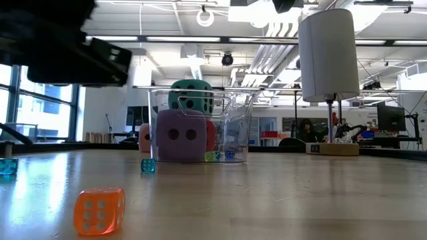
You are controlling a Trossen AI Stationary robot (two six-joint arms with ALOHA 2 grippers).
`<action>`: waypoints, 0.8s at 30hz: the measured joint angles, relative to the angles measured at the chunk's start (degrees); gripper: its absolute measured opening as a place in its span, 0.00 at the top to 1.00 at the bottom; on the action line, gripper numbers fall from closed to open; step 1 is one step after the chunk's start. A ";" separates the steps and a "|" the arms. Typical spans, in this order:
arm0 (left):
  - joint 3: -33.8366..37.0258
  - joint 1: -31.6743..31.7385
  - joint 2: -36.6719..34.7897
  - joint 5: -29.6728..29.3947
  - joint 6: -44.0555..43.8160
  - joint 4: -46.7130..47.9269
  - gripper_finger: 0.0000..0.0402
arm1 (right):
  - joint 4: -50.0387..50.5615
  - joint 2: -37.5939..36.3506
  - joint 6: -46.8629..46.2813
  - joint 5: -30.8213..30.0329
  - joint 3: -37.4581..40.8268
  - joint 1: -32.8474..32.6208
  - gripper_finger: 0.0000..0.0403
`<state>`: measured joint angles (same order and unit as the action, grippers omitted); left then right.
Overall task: Pick & Place Dice
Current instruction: Put the small black die into the transparent bin
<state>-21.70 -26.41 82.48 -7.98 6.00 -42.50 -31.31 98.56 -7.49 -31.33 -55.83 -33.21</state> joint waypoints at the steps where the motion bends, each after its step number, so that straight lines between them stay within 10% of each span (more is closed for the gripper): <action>1: -1.54 1.31 -0.30 1.08 -0.13 3.44 0.84 | 0.18 0.00 -0.01 0.00 0.00 0.00 0.33; 24: -25.98 9.70 -3.91 -4.20 6.55 33.27 0.84 | 1.27 0.00 -0.41 0.02 0.02 -0.04 0.33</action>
<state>-47.68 -16.70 78.57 -12.19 12.55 -9.24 -30.04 98.56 -7.90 -31.31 -55.81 -33.26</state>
